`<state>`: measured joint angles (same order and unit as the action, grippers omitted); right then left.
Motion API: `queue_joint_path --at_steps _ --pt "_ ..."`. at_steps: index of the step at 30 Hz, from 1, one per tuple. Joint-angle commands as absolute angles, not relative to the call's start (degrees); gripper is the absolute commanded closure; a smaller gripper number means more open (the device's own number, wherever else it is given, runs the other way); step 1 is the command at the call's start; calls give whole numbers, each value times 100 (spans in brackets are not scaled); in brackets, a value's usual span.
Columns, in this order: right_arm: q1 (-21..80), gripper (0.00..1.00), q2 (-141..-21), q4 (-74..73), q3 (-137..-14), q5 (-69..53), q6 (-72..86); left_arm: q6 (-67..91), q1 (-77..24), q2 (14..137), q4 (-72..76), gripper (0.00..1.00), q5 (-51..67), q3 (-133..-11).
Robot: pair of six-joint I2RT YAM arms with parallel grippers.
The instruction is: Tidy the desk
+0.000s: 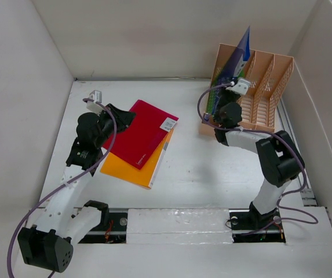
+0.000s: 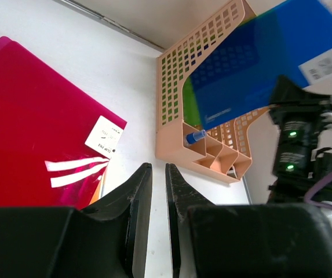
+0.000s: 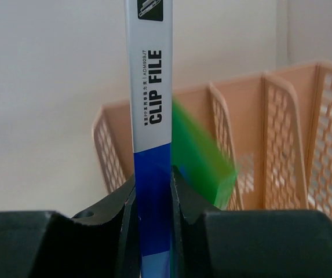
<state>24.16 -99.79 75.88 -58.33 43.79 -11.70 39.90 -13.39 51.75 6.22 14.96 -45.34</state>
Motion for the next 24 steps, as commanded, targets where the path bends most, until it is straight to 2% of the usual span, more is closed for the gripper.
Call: queue_joint_path --at_steps 1,5,11,14,15,17,19,21,24 --pt "2654 100 -10187 7848 -5555 4737 -1063 3955 -1301 5177 914 88 1573 -4535" --pt "2847 100 -10055 8305 -5265 5229 -1257 3946 -1301 5229 879 88 1573 -4561" --pt "2848 100 -10028 8016 -5282 5299 -1151 3920 -1301 5203 888 88 1608 -4570" --pt "2953 82 -10055 7779 -5370 5467 -1081 3920 -1301 5133 905 88 1635 -4535" --pt "2953 67 -10002 7543 -5361 5441 -951 3920 -1301 5115 905 88 1609 -4535" --pt "2953 53 -9732 6808 -5379 5336 -504 3885 -1301 5133 844 88 1547 -4579" --pt "2953 47 -9450 6016 -5422 4985 -46 3911 -1301 5142 879 88 1573 -4562" --pt "2813 45 -9003 4501 -5711 4285 900 3946 -1301 5107 940 88 1652 -4500" --pt "2567 45 -8720 3187 -6002 3650 1614 3920 -1301 5159 879 88 1608 -4561"
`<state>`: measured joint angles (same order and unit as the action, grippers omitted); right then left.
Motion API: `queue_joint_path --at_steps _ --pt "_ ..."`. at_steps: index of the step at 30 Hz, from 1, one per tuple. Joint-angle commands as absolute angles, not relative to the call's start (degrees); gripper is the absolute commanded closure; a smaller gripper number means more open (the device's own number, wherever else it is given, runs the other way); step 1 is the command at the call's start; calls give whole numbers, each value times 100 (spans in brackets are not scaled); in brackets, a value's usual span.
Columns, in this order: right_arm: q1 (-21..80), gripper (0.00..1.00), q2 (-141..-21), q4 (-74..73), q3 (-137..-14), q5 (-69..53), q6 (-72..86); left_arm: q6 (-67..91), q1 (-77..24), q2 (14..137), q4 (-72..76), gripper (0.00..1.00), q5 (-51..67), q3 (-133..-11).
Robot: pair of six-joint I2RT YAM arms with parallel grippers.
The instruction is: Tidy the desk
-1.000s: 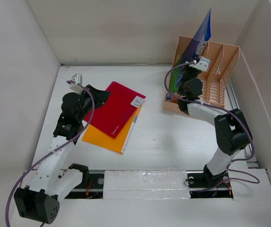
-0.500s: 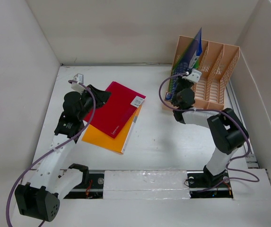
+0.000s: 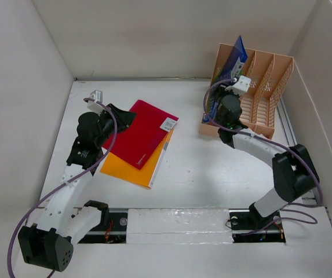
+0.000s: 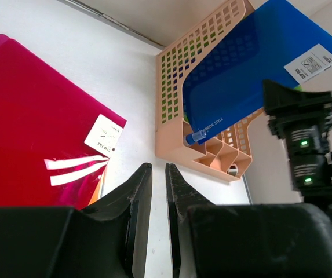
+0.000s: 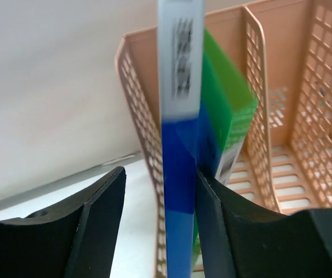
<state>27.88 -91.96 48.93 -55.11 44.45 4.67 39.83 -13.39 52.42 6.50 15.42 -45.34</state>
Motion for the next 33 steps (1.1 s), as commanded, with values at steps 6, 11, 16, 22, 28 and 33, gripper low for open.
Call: queue_joint_path --at_steps 6,11,16,22,28,33 --pt "2128 40 -8455 1621 -6749 2964 2232 3920 -1301 5159 897 88 1617 -4553" --pt "1609 36 -8533 828 -7486 2032 2549 3973 -1301 5159 984 88 1714 -4500" --pt "1231 39 -8771 18 -8129 1266 2698 3946 -1301 5160 931 88 1661 -4509" --pt "959 38 -8640 -281 -8182 888 2839 3964 -1301 5185 932 88 1687 -4518" --pt "686 37 -8719 -817 -8560 633 2856 3929 -1301 5141 914 88 1653 -4553" --pt "686 78 -8596 -677 -8367 668 2874 3955 -1301 5080 1002 88 1732 -4482"
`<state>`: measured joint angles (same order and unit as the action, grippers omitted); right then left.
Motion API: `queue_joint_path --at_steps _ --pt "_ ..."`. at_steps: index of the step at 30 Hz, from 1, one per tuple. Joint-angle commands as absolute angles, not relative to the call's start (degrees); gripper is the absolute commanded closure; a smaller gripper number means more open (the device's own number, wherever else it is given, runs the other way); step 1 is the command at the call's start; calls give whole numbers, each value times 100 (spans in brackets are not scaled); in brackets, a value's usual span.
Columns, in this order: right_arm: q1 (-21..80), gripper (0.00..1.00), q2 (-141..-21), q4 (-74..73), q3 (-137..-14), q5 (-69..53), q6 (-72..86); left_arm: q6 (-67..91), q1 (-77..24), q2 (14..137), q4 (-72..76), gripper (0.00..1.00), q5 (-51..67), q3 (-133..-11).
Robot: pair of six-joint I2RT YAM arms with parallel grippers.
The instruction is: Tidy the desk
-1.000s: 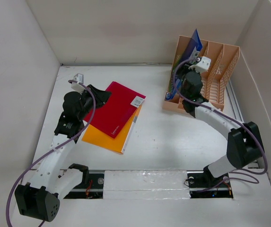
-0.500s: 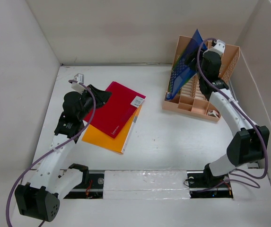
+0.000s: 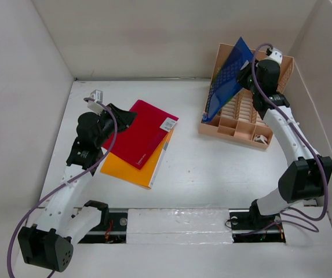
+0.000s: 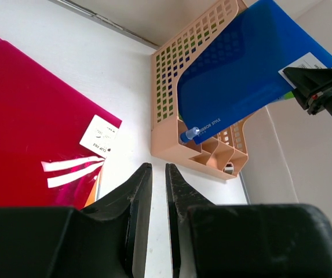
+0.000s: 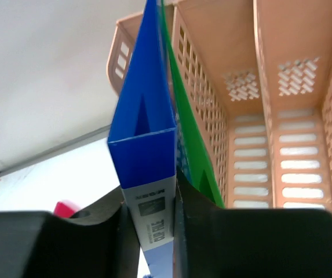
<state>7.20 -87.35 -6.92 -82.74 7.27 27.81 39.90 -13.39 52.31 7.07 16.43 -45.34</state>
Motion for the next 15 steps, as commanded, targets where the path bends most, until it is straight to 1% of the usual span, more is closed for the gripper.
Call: queue_joint_path --at_steps 1,2,3,5,6,7,9,12,15 --pt "633 84 -8596 -720 -8402 694 2874 3938 -1301 5106 967 88 1714 -4543" --pt "633 95 -8613 -782 -8472 816 2865 3938 -1301 5124 958 88 1723 -4544" --pt "633 100 -8578 -747 -8473 878 2857 3955 -1301 5115 975 88 1740 -4527" --pt "633 100 -8369 -442 -8281 975 2796 3973 -1301 5072 1054 88 1793 -4456" --pt "711 100 -8132 170 -7940 1176 2682 3973 -1301 5054 1029 88 1776 -4465" --pt "712 100 -8130 176 -7937 1178 2681 3964 -1301 5054 1028 88 1758 -4482" --pt "773 100 -7885 789 -7578 1406 2532 3946 -1301 5106 1002 88 1758 -4517" --pt "826 100 -7709 1509 -7235 1617 2382 3999 -1301 5063 1098 88 1819 -4430" --pt "879 100 -7708 1941 -7172 1862 2180 3955 -1301 5123 1020 88 1767 -4500"
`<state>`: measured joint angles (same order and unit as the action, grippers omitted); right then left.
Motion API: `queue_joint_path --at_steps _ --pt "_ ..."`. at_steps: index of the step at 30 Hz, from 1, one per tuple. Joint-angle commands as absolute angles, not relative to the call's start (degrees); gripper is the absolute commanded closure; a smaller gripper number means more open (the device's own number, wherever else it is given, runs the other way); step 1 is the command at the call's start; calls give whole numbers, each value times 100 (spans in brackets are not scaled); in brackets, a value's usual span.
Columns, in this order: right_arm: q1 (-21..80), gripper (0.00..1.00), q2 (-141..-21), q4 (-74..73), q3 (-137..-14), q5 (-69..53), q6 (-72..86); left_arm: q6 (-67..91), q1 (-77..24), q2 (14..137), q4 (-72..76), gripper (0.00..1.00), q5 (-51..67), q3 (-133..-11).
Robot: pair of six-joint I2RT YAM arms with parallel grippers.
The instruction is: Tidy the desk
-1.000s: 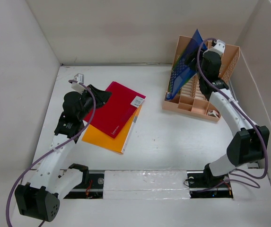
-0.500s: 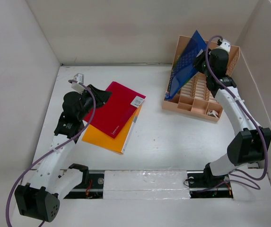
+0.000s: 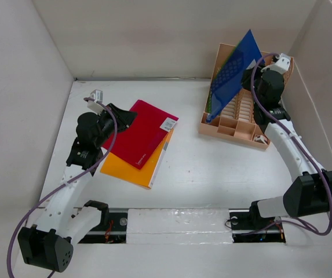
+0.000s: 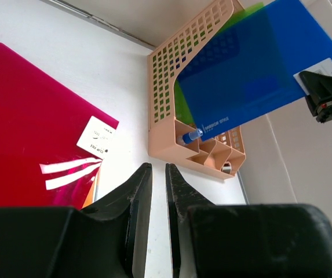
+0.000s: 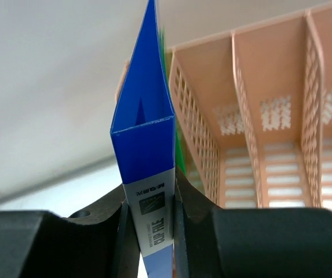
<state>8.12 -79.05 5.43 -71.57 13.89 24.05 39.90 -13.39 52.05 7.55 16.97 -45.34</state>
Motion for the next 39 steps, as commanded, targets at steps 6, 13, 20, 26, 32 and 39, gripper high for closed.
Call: queue_joint_path --at_steps 6,13,20,26,32,39 --pt "1124 100 -7936 2838 -7075 2337 1671 3955 -1301 5106 1038 88 1767 -4464" --pt "1458 100 -8253 3427 -6874 2900 1249 3938 -1301 5141 1011 88 1732 -4526" --pt "1792 100 -8411 3771 -6513 3383 810 3946 -1301 5177 1020 88 1776 -4526" --pt "1907 100 -8648 3954 -6293 3655 668 3964 -1301 5150 1046 88 1819 -4482" --pt "2013 100 -8763 4543 -6232 4078 554 3999 -1301 5142 1107 88 1828 -4438" --pt "2118 100 -8956 4957 -6390 4457 176 3982 -1301 5150 1108 88 1811 -4465"
